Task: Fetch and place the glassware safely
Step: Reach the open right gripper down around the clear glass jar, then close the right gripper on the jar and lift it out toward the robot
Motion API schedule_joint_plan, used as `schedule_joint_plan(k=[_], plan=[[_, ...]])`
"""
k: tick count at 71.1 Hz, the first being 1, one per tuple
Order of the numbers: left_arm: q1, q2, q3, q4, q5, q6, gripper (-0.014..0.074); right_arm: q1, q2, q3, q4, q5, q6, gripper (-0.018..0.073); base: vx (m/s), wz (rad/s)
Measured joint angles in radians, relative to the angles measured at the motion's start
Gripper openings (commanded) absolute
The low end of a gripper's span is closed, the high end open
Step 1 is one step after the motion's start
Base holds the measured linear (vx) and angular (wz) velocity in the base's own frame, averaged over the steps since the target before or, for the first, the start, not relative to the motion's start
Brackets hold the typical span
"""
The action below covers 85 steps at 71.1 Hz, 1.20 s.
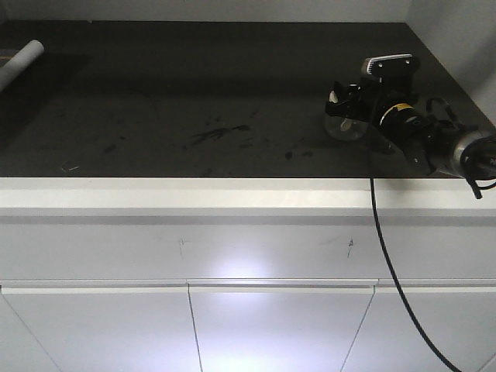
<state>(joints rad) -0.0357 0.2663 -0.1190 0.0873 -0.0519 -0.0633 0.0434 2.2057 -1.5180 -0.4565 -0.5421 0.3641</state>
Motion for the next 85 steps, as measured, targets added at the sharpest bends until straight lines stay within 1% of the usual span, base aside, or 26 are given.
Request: schedule_joint_plan(k=[9, 10, 29, 40, 45, 53, 74, 81, 85], plan=[[0.0, 0.0, 0.0, 0.0, 0.001, 0.0, -0.0007, 0.0, 0.0, -0.003, 0.001, -0.001, 0.0, -0.001, 0.0, 0.0], [0.0, 0.0, 0.0, 0.0, 0.001, 0.0, -0.0007, 0.0, 0.0, -0.003, 0.001, -0.001, 0.0, -0.0015, 0.0, 0.0], [0.0, 0.0, 0.0, 0.0, 0.002, 0.0, -0.0007, 0.0, -0.001, -0.004, -0.004, 0.004, -0.001, -0.0008, 0.0, 0.0], [0.0, 0.0, 0.0, 0.0, 0.006, 0.0, -0.0007, 0.0, -0.04, 0.002, -0.007, 0.093, -0.001, -0.0004, 0.0, 0.0], [0.0, 0.0, 0.0, 0.0, 0.007, 0.0, -0.0007, 0.001, -0.077, 0.034, -0.007, 0.112, -0.001, -0.0005, 0.0, 0.0], [0.0, 0.0, 0.0, 0.0, 0.007, 0.0, -0.0007, 0.001, -0.177, 0.137, -0.007, 0.104, -0.001, -0.0003, 0.0, 0.0], [0.0, 0.0, 0.0, 0.0, 0.008, 0.0, -0.0007, 0.004, -0.505, 0.491, -0.015, 0.053, -0.001, -0.0003, 0.0, 0.0], [0.0, 0.0, 0.0, 0.0, 0.008, 0.0, -0.0007, 0.018, -0.611, 0.588, -0.025, 0.05, -0.001, -0.0003, 0.0, 0.0], [0.0, 0.0, 0.0, 0.0, 0.008, 0.0, -0.0007, 0.04, -0.669, 0.639, -0.028, 0.049, -0.001, -0.0003, 0.0, 0.0]])
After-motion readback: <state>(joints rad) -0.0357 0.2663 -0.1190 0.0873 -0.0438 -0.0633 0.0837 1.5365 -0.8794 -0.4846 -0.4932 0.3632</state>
